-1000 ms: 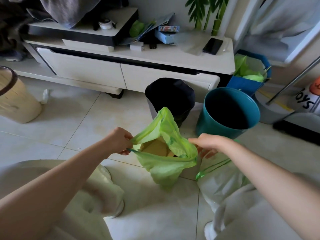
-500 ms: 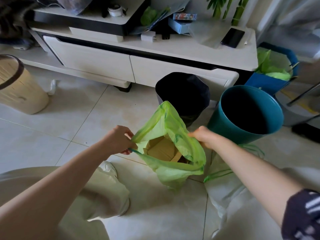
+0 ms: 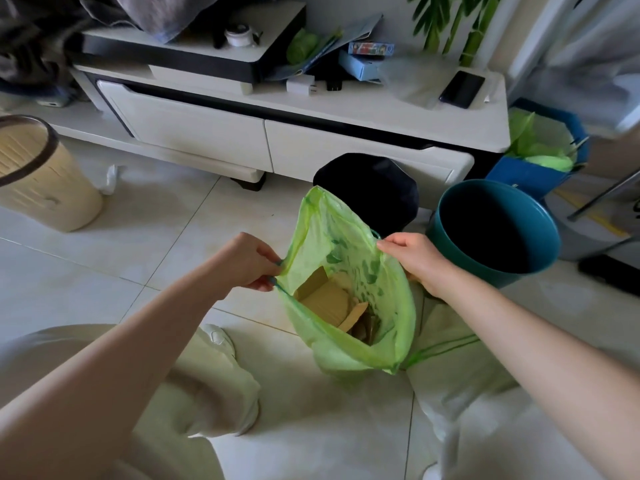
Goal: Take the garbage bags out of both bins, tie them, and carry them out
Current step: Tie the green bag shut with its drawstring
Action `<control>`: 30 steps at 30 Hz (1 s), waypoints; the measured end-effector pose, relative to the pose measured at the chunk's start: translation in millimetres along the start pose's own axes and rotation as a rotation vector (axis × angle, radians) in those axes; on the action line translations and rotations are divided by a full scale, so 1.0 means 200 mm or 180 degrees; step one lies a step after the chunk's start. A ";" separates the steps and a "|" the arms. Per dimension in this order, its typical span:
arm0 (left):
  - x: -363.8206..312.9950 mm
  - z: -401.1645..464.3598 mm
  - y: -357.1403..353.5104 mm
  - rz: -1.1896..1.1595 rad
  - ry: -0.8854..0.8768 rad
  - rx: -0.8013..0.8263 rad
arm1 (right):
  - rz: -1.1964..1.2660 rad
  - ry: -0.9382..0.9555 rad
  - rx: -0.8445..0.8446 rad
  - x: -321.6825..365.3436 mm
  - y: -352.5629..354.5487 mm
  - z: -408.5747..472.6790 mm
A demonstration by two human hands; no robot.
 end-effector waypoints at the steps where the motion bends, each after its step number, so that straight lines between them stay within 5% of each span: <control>1: -0.01 0.00 0.00 0.0022 -0.0014 -0.0002 | -0.0102 0.0127 -0.0072 0.01 0.02 -0.02; 6: -0.06 -0.03 -0.03 0.0030 -0.0101 -0.0027 | -0.0111 0.0397 -0.0235 0.01 0.08 -0.11; 16: -0.09 -0.07 -0.05 -0.0075 -0.0225 -0.0054 | 0.0534 -0.0145 -0.0211 0.07 0.17 -0.20; 24: -0.17 -0.13 0.12 -0.0640 -0.0466 -0.0394 | 0.0844 0.0413 -0.0354 0.21 0.33 -0.24; 30: -0.30 -0.25 0.21 -0.1693 -0.1344 -0.0494 | 0.1577 0.1008 -0.0486 0.37 0.47 -0.32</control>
Point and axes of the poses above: each hand's wrist, its own z-axis towards the middle knuckle, its own y-axis out of the back of the hand, x = y × z, the point moved 1 cm from there along z, towards the middle knuckle, and after that the axes turned 6 degrees about -x, right-handed, at the moved point
